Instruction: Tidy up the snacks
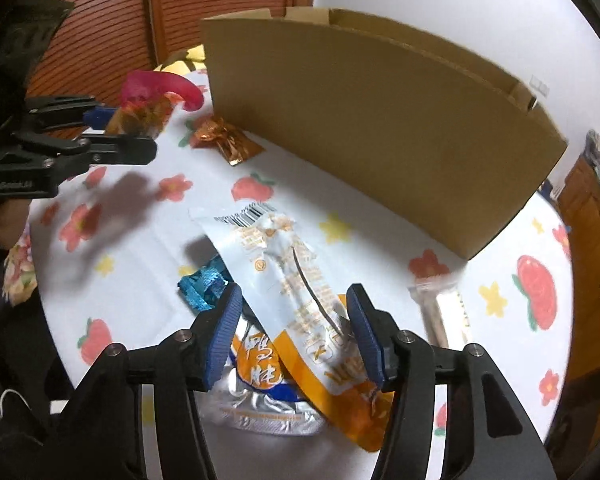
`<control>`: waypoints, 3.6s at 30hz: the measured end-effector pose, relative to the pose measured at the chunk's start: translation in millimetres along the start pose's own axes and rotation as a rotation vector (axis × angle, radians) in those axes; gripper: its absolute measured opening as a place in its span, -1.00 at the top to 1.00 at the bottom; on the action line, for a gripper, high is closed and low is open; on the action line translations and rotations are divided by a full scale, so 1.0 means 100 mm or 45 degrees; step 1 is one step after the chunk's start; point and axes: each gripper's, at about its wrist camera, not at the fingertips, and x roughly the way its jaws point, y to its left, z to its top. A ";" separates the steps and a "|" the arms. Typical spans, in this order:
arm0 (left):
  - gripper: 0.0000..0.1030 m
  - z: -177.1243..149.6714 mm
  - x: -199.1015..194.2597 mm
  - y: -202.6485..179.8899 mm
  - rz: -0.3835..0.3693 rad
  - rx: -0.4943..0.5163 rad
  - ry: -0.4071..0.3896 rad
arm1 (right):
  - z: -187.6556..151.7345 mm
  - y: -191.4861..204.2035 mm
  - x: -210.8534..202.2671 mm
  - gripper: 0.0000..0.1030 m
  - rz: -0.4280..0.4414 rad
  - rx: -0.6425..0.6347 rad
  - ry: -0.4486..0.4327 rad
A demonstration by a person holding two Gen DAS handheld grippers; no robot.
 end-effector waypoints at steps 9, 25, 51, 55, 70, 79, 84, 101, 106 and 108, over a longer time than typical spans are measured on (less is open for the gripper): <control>0.14 -0.02 0.05 0.00 0.001 -0.010 0.015 | 0.09 -0.07 0.20 -0.17 0.047 0.017 0.062; 0.14 0.09 -0.05 0.01 0.007 -0.006 -0.029 | 0.17 -0.05 -0.22 0.39 0.002 0.032 -0.103; 0.14 1.41 -0.16 0.14 0.106 0.090 -0.197 | 1.39 -0.78 -0.65 0.36 -0.106 0.027 -0.366; 0.14 1.49 -0.05 0.15 0.118 0.097 -0.183 | 1.47 -0.92 -0.44 0.34 -0.099 0.047 -0.314; 0.09 1.67 0.49 0.21 0.138 0.070 -0.099 | 1.31 -1.14 -0.32 0.28 -0.074 0.124 -0.279; -0.02 1.63 0.47 0.18 0.141 0.040 -0.090 | 1.06 -1.13 -0.56 0.22 -0.085 0.175 -0.296; -0.05 1.48 0.19 0.13 0.131 0.037 -0.125 | 0.93 -1.03 -0.79 0.10 -0.103 0.202 -0.326; -0.10 0.40 -0.01 0.03 0.074 -0.011 -0.050 | -0.04 -0.34 -0.85 -0.16 -0.108 0.364 -0.301; -0.10 0.17 0.06 -0.18 0.026 -0.009 -0.009 | -0.25 -0.16 -0.66 -0.16 -0.084 0.377 -0.252; -0.09 0.11 0.10 -0.27 0.008 -0.003 0.007 | -0.30 -0.13 -0.61 -0.16 -0.082 0.381 -0.240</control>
